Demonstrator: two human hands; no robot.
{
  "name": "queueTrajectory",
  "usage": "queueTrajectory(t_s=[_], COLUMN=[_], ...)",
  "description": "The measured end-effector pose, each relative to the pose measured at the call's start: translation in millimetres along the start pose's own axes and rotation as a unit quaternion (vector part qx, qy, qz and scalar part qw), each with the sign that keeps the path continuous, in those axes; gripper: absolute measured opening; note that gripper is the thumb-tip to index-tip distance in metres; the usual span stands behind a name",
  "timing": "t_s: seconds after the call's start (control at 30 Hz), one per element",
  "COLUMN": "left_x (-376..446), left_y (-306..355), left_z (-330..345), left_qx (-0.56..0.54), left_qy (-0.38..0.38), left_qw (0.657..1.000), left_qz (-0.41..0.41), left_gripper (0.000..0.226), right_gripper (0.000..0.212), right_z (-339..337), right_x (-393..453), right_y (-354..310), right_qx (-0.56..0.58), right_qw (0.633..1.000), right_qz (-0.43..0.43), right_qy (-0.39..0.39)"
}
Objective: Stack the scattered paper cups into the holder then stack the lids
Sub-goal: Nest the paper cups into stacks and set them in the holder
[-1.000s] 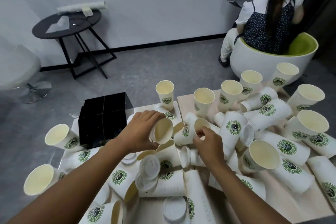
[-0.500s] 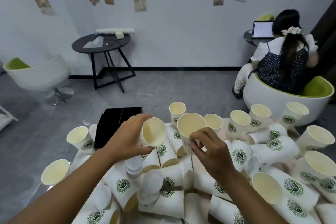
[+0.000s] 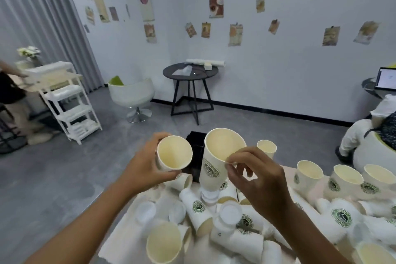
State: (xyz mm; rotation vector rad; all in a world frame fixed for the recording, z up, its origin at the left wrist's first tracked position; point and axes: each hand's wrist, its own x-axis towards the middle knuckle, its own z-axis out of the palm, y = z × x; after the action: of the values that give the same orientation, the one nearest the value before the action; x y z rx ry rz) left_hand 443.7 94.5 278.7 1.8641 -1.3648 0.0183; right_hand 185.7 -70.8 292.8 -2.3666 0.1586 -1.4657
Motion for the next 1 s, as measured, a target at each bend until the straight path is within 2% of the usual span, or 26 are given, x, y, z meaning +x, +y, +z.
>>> queueTrajectory(t_s=[0.2, 0.4, 0.57, 0.8, 1.0], left_x=[-61.2, -107.4, -125.2, -126.2, -124.1], left_y=[-14.5, -18.3, -10.1, 10.0, 25.0], left_z=[-56.7, -84.8, -100.0, -119.0, -126.9], left_qx=[-0.002, -0.032, -0.053, -0.075, -0.085], left_qy=[0.038, 0.065, 0.088, 0.111, 0.125], left_qw=[0.999, 0.996, 0.993, 0.99, 0.988], left_qz=[-0.033, -0.047, -0.058, -0.036, -0.014], left_gripper=[0.086, 0.085, 0.086, 0.087, 0.087], right_gripper=[0.004, 0.002, 0.007, 0.016, 0.02], right_z=[27.2, 52.5, 81.2, 100.5, 113.0], right_x=[-4.7, -34.2, -65.7, -95.9, -124.5], right_y=[-78.5, -125.3, -128.8, -121.8, -109.4], right_qx=[0.065, 0.084, 0.046, 0.003, 0.003], right_qw=[0.998, 0.995, 0.993, 0.991, 0.973], right_qz=[0.0, 0.012, 0.037, 0.05, 0.107], right_qy=[-0.016, -0.053, -0.105, -0.122, -0.204])
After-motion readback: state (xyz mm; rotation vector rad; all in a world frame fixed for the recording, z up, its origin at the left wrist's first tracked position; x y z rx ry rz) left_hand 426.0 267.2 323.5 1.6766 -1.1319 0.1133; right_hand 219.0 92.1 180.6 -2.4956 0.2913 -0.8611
